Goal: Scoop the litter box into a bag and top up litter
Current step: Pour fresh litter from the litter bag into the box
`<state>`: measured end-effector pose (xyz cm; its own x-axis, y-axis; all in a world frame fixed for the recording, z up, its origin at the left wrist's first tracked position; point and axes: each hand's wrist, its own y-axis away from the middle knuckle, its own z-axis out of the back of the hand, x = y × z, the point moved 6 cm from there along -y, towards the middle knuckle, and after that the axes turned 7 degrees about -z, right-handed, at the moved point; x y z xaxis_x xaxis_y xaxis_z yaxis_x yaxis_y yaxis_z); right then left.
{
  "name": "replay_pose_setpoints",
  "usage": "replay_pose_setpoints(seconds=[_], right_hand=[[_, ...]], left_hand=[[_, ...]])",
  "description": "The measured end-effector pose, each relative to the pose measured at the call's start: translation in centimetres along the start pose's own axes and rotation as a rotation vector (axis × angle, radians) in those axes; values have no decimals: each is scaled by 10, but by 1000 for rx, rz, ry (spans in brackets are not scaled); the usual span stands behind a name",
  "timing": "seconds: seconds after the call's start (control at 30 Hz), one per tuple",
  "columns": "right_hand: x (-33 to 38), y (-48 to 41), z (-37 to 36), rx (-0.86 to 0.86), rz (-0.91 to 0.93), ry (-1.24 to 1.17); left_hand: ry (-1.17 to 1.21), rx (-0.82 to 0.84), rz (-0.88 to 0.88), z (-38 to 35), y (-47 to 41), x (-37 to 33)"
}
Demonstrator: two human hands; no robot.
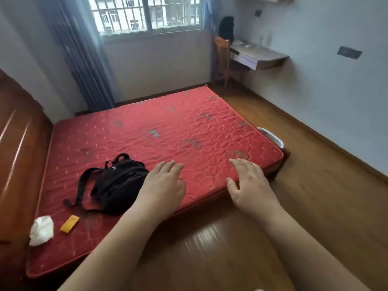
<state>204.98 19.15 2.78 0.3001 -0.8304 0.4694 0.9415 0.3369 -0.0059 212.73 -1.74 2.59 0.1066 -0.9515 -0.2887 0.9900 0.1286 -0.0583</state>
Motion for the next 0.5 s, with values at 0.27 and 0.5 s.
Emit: replay_pose_setpoints(seconds=[0.27, 0.5], right_hand=[[-200, -33, 95, -150, -210, -4], [-350, -57, 160, -176, -355, 50]], left_hand=[[-33, 102, -276, -80, -133, -194], [-31, 176, -450, -154, -235, -352]])
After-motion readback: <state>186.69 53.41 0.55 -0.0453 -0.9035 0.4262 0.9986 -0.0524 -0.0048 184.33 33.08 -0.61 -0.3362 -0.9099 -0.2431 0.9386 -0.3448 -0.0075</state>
